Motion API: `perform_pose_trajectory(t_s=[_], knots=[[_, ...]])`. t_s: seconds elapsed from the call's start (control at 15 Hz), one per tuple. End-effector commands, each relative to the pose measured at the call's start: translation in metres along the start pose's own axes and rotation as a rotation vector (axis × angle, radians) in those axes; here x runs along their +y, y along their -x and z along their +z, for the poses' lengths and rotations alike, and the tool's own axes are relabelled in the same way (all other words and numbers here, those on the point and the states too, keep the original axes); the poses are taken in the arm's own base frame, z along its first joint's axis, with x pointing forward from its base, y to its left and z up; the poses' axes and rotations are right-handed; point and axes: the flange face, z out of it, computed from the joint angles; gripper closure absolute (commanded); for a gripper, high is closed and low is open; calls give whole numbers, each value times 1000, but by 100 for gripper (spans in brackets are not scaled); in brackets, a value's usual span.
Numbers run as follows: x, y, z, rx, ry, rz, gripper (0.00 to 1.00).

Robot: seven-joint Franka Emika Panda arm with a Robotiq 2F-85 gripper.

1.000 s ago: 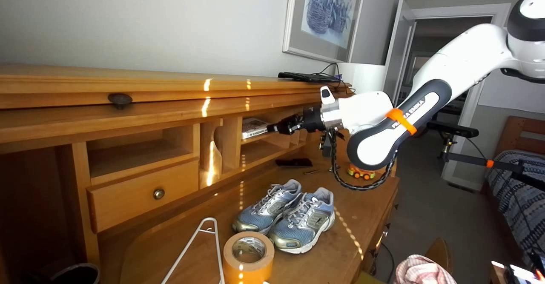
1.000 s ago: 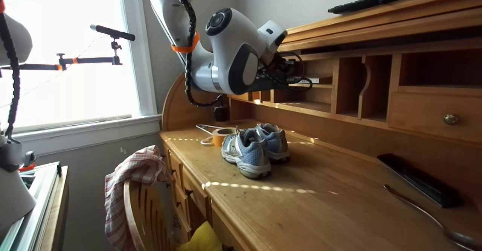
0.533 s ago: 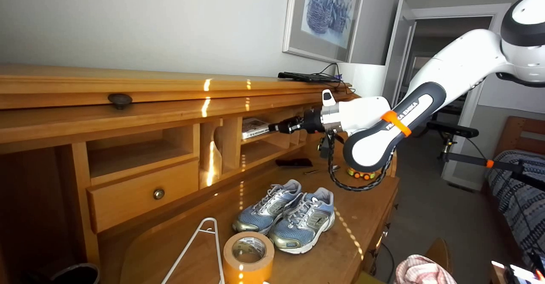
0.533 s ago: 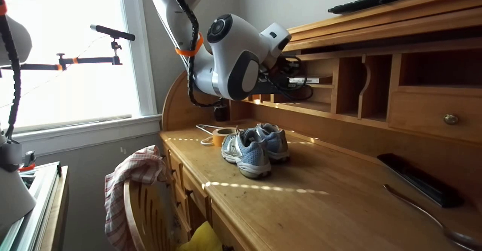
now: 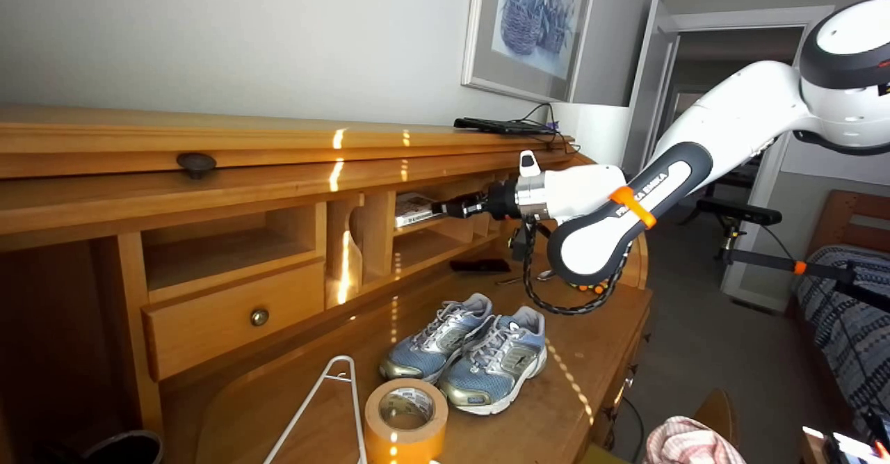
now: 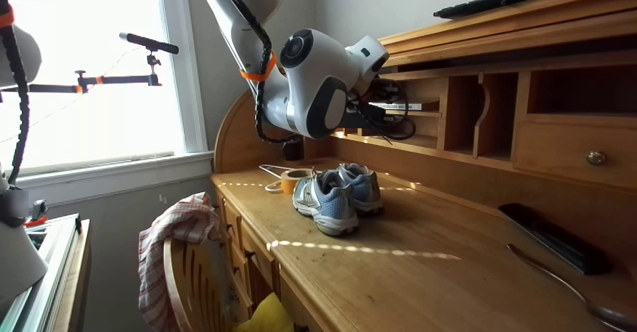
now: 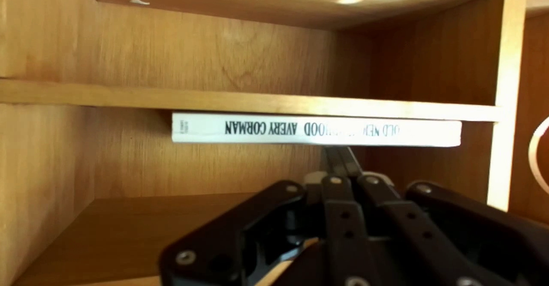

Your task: Remove the book from the shelf

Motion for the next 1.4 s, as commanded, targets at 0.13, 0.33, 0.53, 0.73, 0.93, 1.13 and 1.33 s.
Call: perform_pose_trajectory(t_s=[0.13,0.33,0.53,0.73,0.93,1.13,1.33], knots=[[1,1,13,55,-5,-25,100],[3,2,18,58,-11,-33,100],[7,4,22,61,-13,-44,100],[12,6,28,63,-9,-53,100],[18,8,32,66,-7,-53,100],[22,11,35,46,-7,-33,100],[29,11,35,14,7,-10,100]])
